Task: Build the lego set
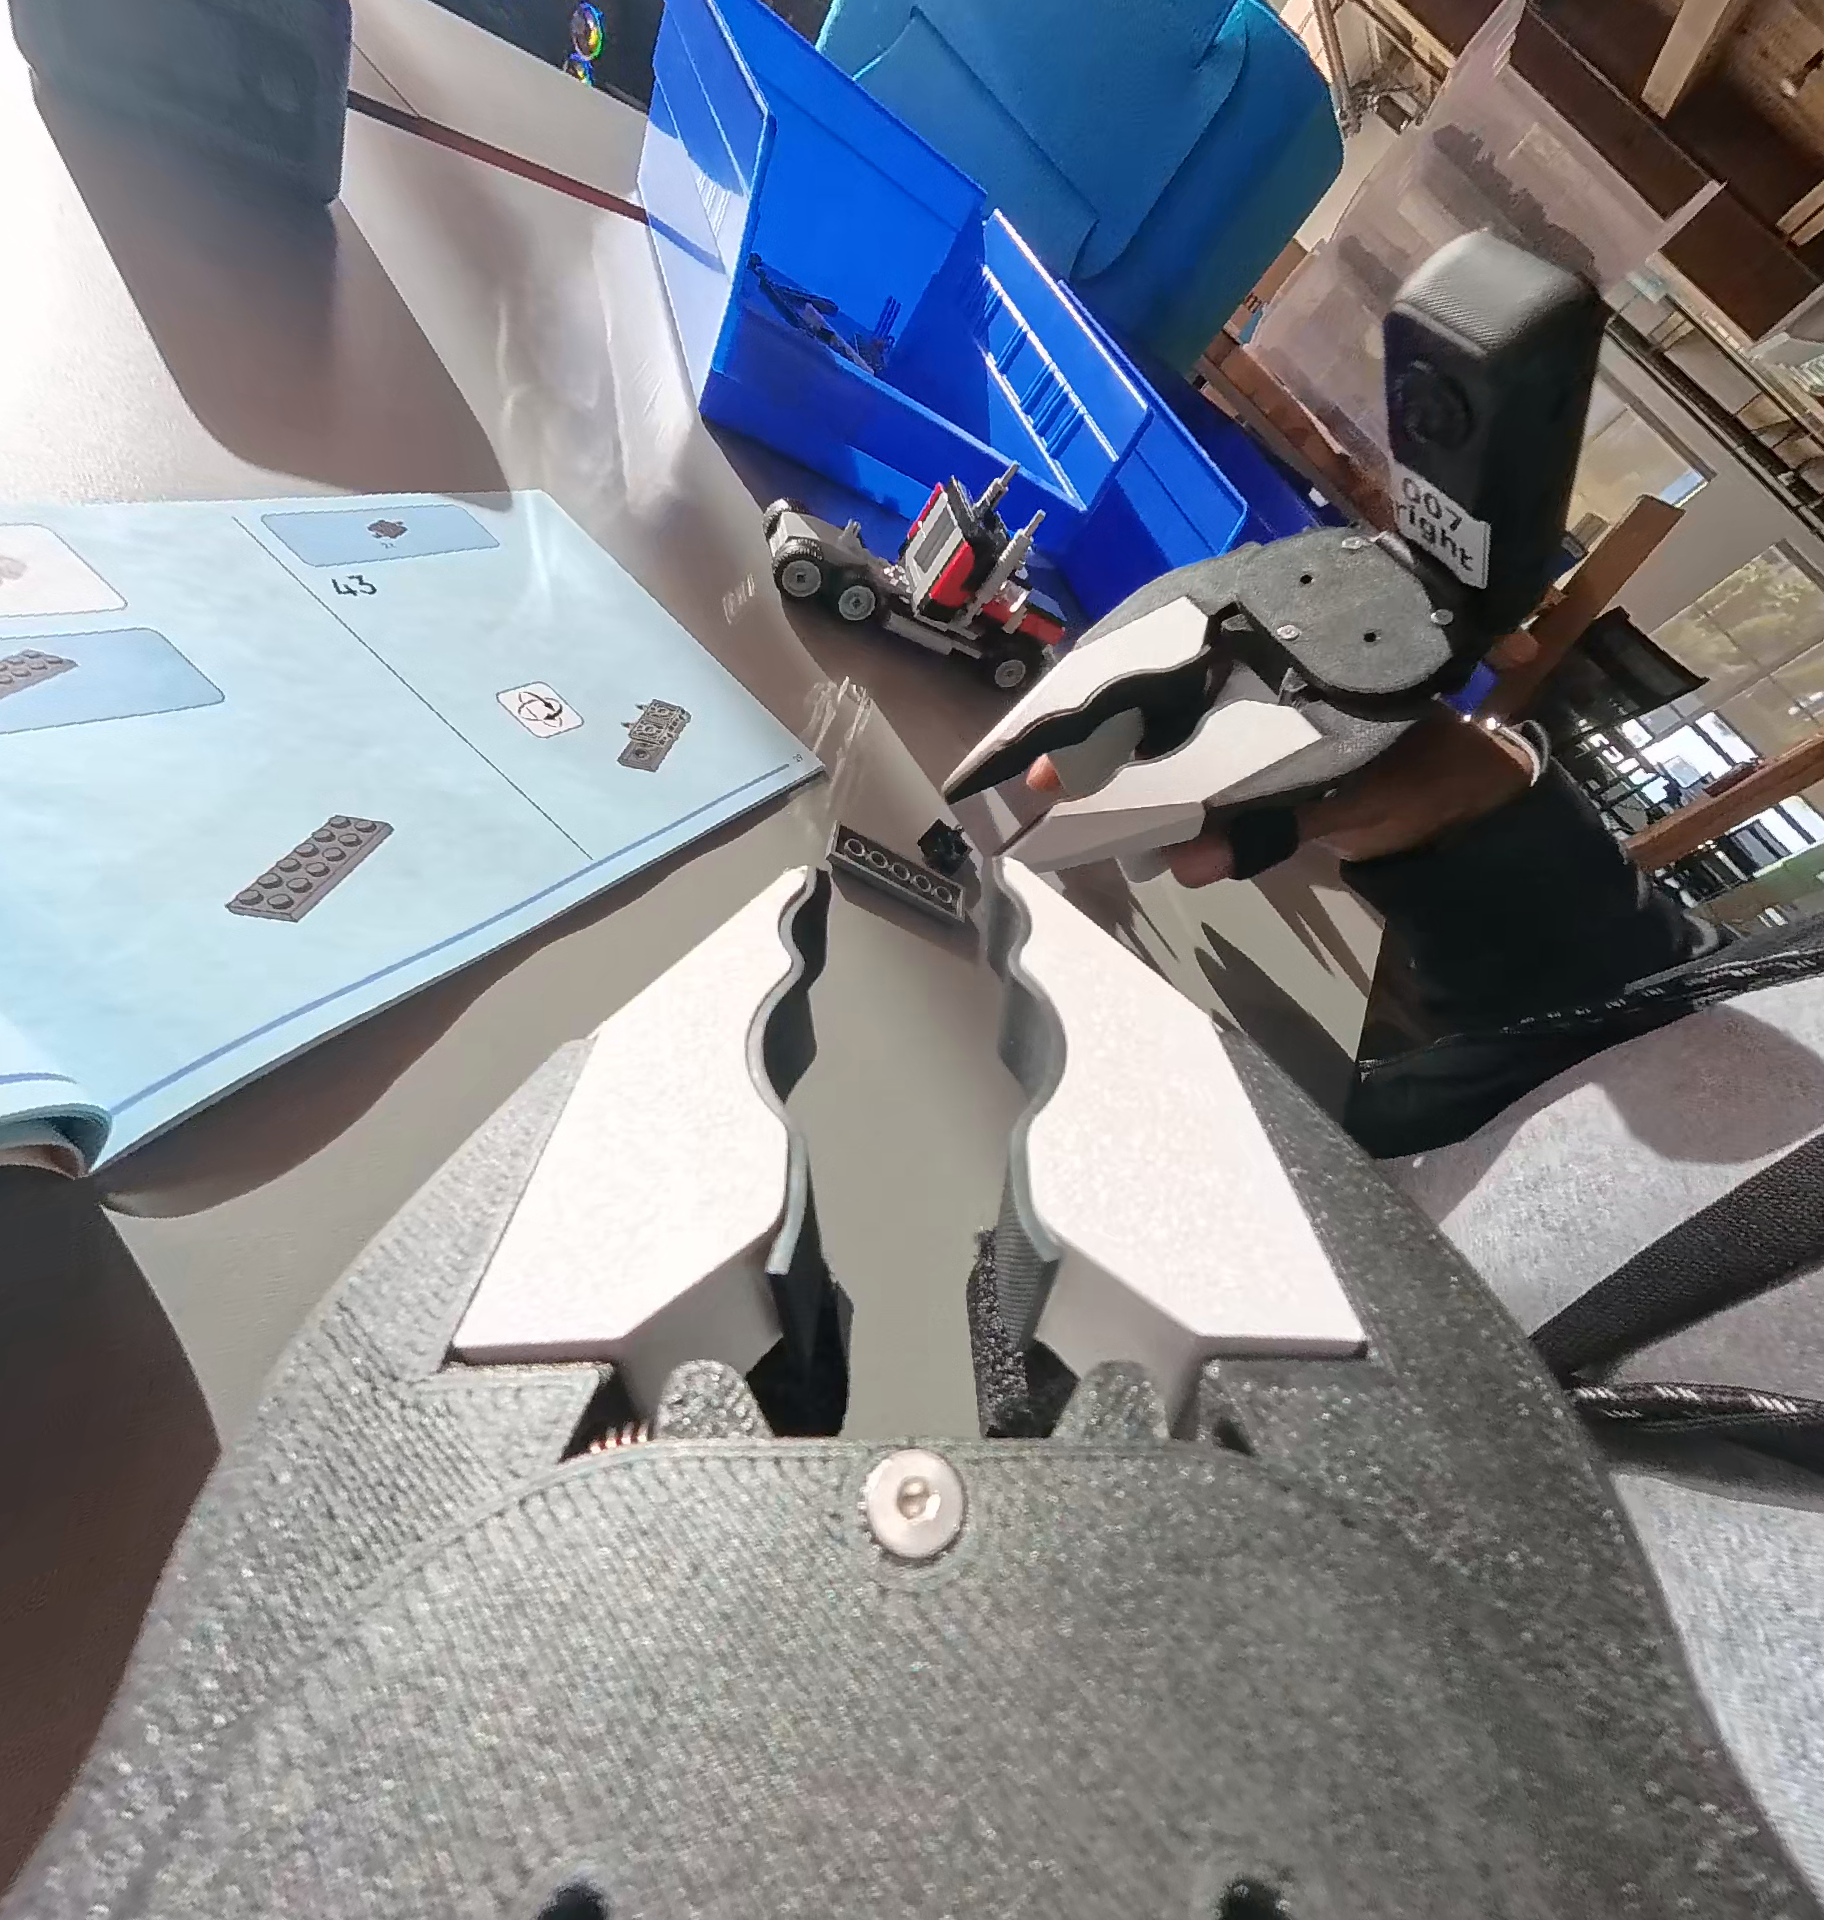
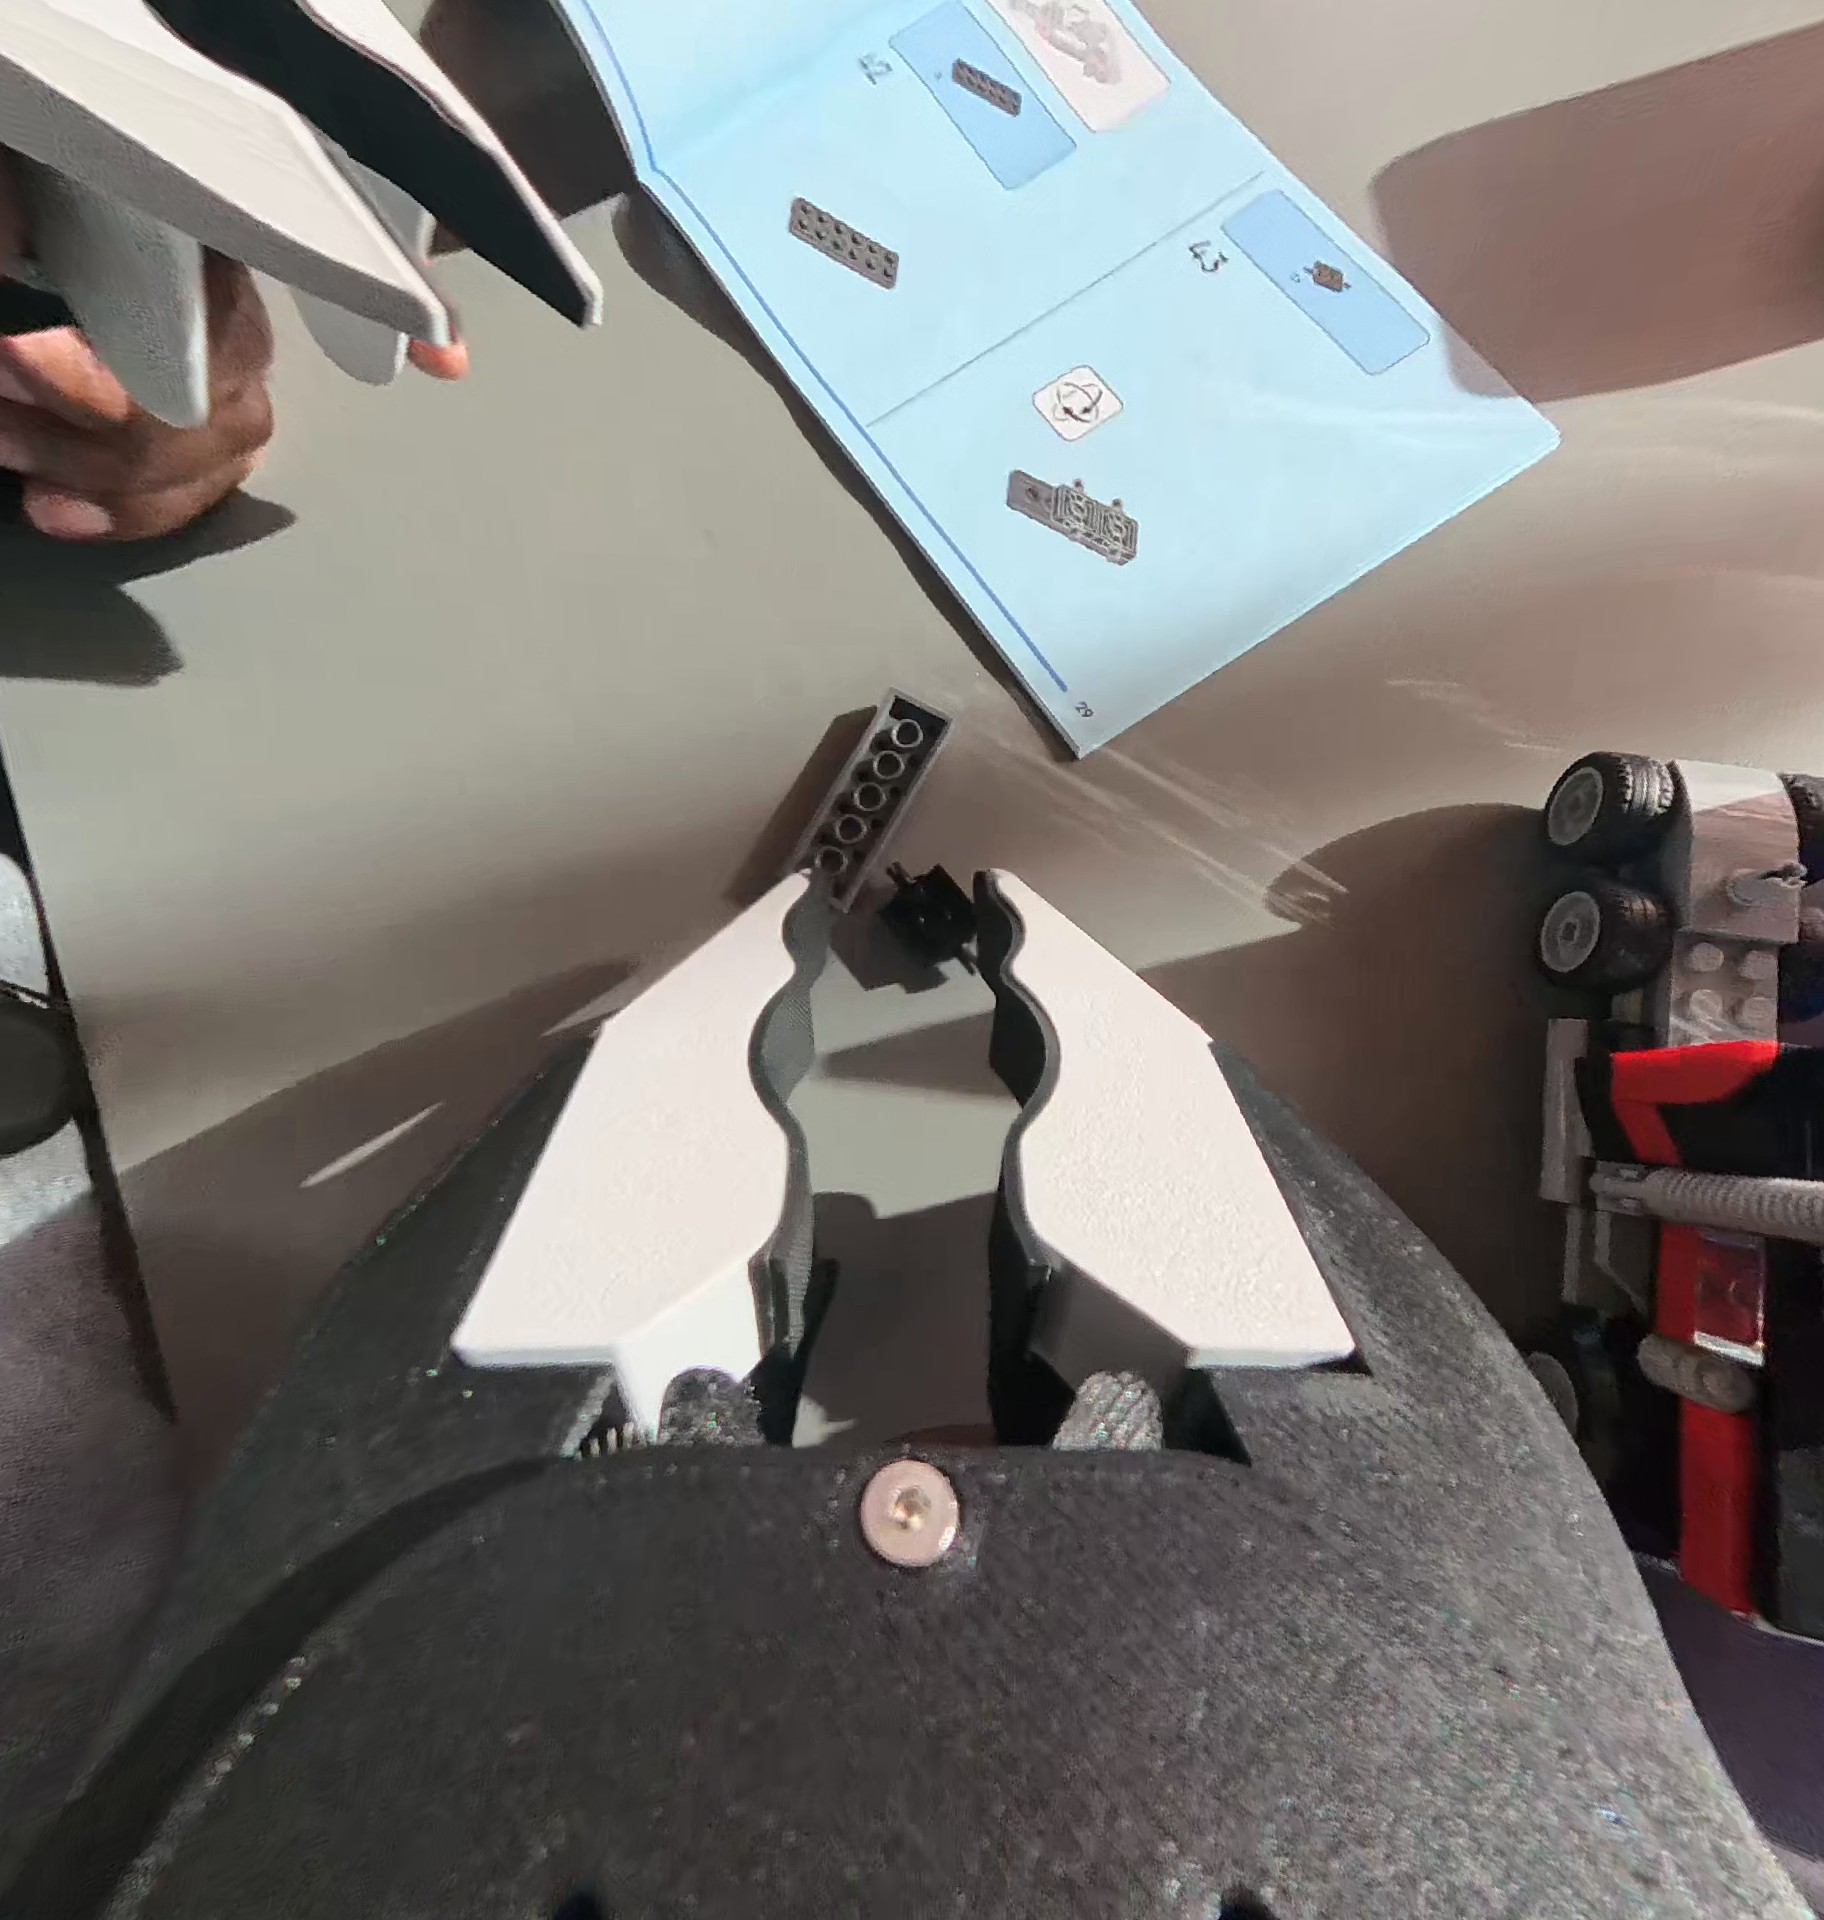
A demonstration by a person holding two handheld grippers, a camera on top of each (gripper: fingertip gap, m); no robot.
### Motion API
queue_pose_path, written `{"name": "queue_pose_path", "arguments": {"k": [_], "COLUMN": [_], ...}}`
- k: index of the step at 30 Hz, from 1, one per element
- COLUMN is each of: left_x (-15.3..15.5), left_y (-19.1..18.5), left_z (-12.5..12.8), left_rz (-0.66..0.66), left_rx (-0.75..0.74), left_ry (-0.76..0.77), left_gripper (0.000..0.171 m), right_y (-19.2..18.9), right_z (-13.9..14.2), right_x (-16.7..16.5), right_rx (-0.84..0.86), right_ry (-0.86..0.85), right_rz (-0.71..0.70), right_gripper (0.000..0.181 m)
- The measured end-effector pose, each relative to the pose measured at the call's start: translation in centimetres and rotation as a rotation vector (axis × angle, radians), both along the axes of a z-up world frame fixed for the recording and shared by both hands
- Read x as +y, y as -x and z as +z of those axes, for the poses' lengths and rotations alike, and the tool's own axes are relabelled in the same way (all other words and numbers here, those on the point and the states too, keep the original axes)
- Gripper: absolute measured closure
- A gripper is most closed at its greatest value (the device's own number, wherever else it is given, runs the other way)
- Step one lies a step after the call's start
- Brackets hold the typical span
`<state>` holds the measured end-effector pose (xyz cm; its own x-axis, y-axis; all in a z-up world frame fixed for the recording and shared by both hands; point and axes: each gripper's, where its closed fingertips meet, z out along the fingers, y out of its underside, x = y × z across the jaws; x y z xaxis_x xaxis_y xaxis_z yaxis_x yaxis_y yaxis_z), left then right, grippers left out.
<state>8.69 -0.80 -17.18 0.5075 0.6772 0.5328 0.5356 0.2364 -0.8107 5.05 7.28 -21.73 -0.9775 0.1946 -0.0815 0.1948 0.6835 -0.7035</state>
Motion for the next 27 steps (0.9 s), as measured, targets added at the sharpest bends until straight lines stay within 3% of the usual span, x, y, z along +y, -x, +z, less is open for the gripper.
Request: {"name": "queue_pose_path", "arguments": {"k": [11, 14, 18, 27], "left_x": [0.2, 0.3, 0.2, 2.8], "left_y": [0.1, 0.2, 0.6, 2.9], "left_z": [-0.2, -0.3, -0.7, 0.4], "left_rz": [-0.023, -0.028, -0.033, -0.117], "left_rx": [-0.024, -0.037, -0.11, -0.316], "left_ry": [-0.019, -0.024, -0.068, -0.461], "left_gripper": [0.14, 0.14, 0.14, 0.139], "right_y": [-0.7, -0.7, -0.7, -0.7], "right_z": [-1.4, -1.5, -1.2, 2.5], "right_x": [-2.5, -2.9, -3.2, -3.7], "right_rx": [0.101, 0.125, 0.171, 0.267], "right_ry": [-0.07, -0.083, -0.08, 0.074], "right_rz": [0.016, 0.031, 0.092, 0.357], "right_gripper": [0.149, 0.161, 0.162, 0.162]}}
